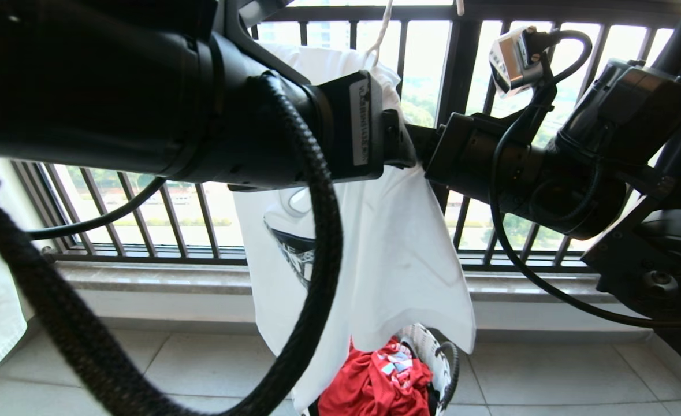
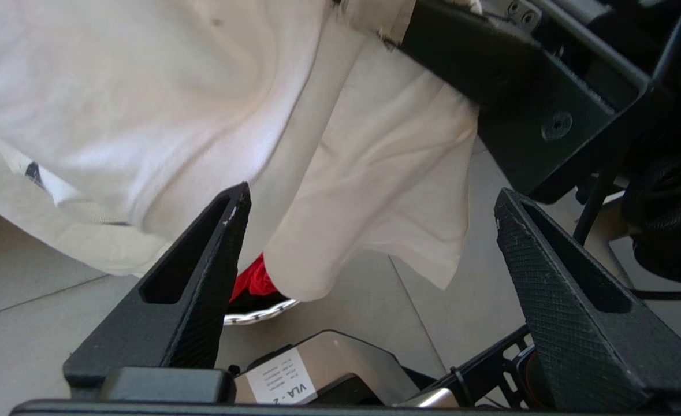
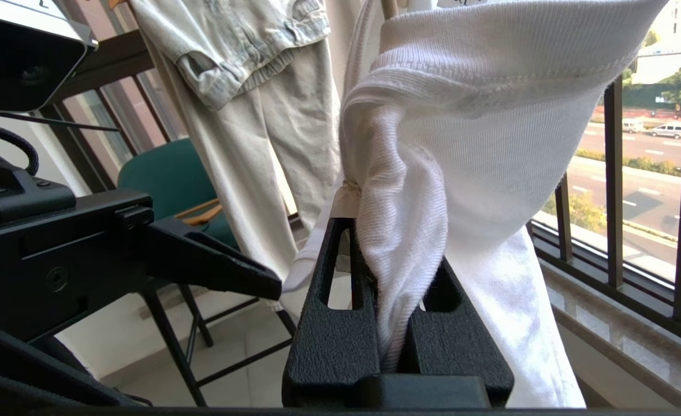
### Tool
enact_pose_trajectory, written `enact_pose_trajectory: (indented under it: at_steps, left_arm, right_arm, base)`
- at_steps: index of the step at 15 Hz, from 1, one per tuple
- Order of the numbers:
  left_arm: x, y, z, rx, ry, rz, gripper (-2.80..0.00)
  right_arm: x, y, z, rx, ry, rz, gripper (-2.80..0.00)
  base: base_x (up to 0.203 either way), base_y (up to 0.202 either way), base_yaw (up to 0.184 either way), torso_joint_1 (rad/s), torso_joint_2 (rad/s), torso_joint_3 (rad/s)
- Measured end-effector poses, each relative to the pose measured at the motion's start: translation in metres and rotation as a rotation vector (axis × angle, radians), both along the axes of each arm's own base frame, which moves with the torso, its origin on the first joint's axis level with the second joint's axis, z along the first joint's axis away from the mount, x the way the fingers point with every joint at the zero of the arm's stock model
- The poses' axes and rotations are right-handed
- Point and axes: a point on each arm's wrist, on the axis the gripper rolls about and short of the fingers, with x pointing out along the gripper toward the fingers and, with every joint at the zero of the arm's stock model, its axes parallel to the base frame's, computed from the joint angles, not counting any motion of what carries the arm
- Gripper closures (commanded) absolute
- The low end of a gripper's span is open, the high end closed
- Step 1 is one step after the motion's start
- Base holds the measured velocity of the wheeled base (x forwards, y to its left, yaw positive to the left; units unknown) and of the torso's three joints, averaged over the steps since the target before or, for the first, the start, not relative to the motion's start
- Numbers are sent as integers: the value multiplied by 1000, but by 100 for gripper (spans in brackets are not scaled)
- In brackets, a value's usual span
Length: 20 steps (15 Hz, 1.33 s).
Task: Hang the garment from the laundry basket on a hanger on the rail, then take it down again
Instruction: Hang the clothes on the clothes rack, then hang the clothes rack on the clothesline
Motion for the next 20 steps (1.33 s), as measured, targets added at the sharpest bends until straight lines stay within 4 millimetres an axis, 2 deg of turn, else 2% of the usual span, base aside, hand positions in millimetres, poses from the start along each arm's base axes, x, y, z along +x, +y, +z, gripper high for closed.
enact_pose_trajectory:
  at_steps: [8, 9, 13, 15, 17, 20]
  left_arm:
    - [-34, 55, 13, -33, -40, 30, -280]
    - [-35, 64, 15, -30, -50, 51, 0]
    - [-32, 100, 17, 98, -51, 159, 0]
    - [-30, 117, 18, 229, -68, 170, 0]
    - [-30, 128, 17, 324, -96, 129, 0]
    - [-30, 132, 18, 362, -123, 117, 0]
  right_arm:
    - [0, -4, 4, 5, -6, -9, 0]
    - [-1, -5, 4, 4, -6, -8, 0]
    - [-2, -5, 5, 4, -7, -5, 0]
    - [-2, -5, 5, 11, 6, 7, 0]
    - [-3, -6, 7, 17, 17, 26, 0]
    - [-3, -8, 8, 19, 17, 28, 0]
  base:
    - [0, 0, 0, 0, 0, 0]
    - [0, 0, 0, 0, 0, 0]
    - [0, 0, 0, 0, 0, 0]
    - [0, 0, 0, 0, 0, 0]
    - [0, 0, 0, 0, 0, 0]
    - [0, 0, 0, 0, 0, 0]
